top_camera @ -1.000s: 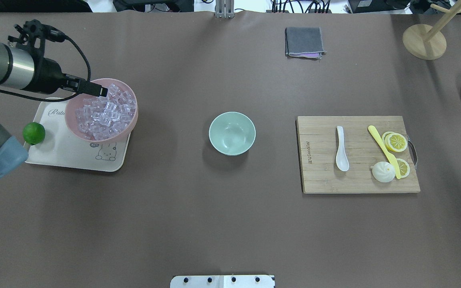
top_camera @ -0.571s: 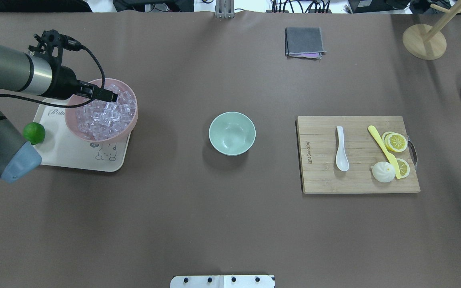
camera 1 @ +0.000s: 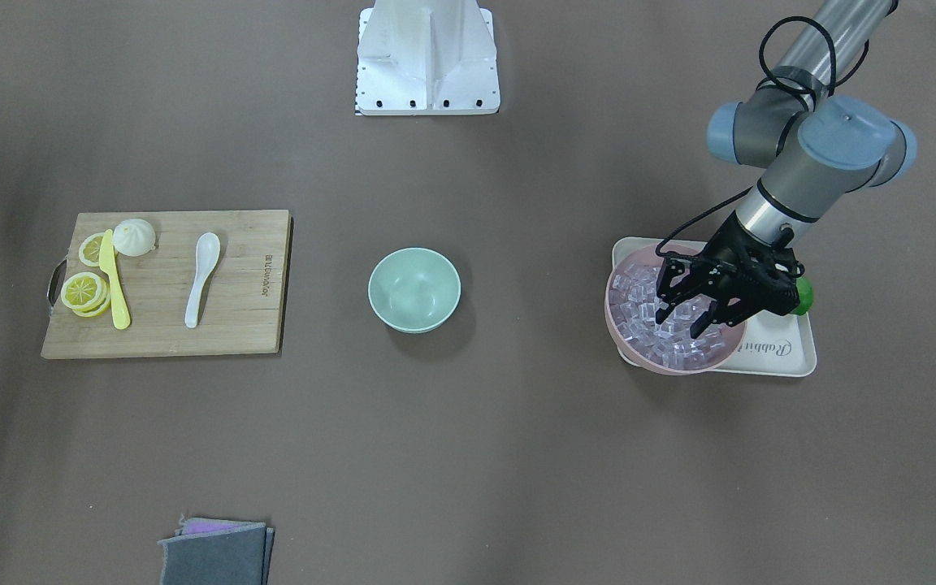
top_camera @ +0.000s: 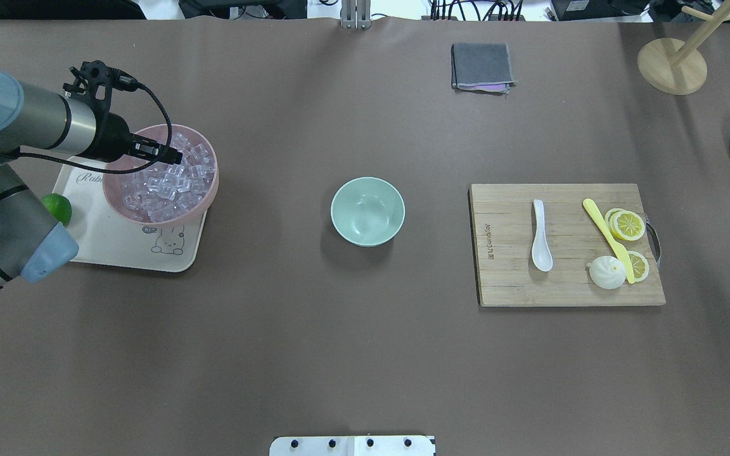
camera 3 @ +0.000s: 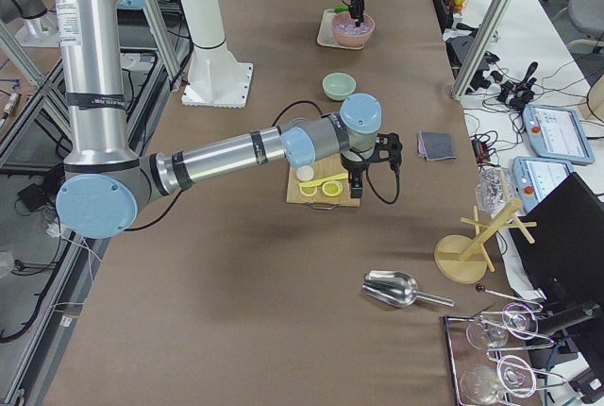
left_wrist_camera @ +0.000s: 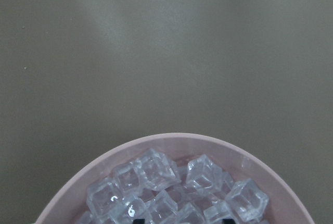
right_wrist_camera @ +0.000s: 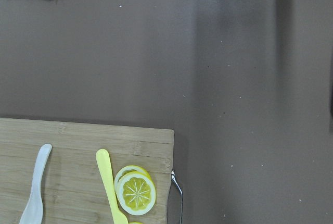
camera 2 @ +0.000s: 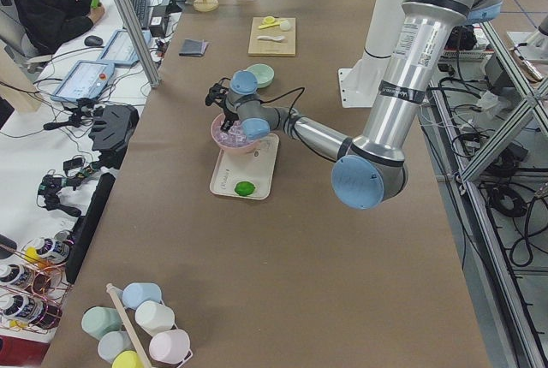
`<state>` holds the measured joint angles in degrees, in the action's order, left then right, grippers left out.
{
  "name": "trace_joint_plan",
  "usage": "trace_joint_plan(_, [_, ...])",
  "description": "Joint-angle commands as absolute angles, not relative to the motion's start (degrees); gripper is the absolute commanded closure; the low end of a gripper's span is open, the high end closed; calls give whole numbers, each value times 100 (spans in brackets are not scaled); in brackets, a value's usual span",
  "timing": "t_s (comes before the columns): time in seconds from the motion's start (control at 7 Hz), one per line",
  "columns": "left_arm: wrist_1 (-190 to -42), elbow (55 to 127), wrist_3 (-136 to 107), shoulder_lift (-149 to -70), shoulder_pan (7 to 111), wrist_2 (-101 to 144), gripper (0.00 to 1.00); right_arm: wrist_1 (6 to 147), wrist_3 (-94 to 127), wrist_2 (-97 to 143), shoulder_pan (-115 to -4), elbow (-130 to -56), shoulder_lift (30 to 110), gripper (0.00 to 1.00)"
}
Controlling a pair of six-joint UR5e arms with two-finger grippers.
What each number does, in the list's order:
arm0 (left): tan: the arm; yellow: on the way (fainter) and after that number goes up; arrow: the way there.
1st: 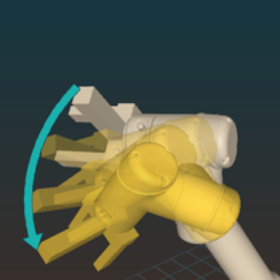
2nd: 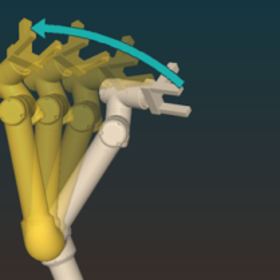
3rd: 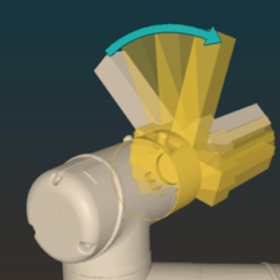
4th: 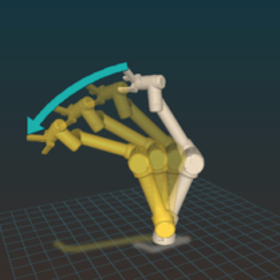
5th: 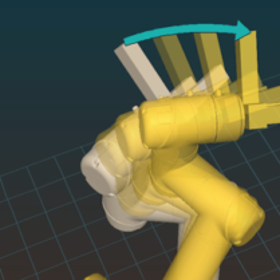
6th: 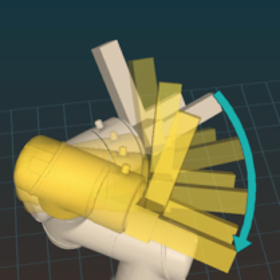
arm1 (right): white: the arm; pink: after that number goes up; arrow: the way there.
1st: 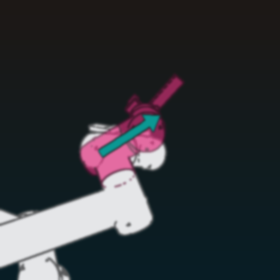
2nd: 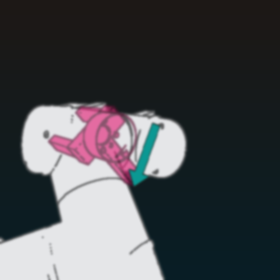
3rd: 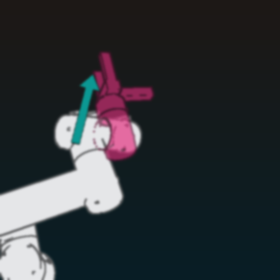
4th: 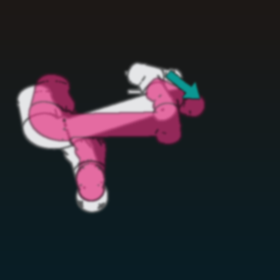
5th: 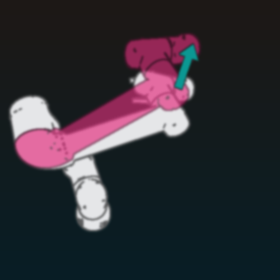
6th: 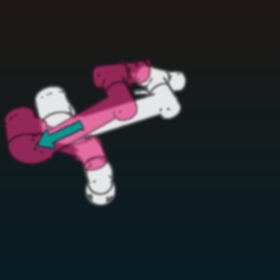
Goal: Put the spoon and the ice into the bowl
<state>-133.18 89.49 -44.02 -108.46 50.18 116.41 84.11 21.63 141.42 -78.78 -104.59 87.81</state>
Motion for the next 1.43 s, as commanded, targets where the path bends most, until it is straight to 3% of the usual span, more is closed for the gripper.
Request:
trace_joint_plan(0.0, [-13333, 8930, -4403, -10828, 4966, 11646, 42, 8411, 2188, 14159, -7875, -10476, 8780, 0])
trace_joint_plan(0.57, [-13604, 8956, -4403, -10636, 4904, 11654, 45, 8411, 2285, 14142, -7875, -10468, 8771, 0])
trace_joint_plan(0.71, [-13745, 8947, -4412, -10556, 4896, 11663, 62, 8411, 2285, 14142, -7875, -10476, 8763, 0])
trace_joint_plan(1.29, [-13781, 8930, -4456, -10564, 4800, 11628, 53, 8411, 2285, 14133, -7875, -10442, 8771, 0])
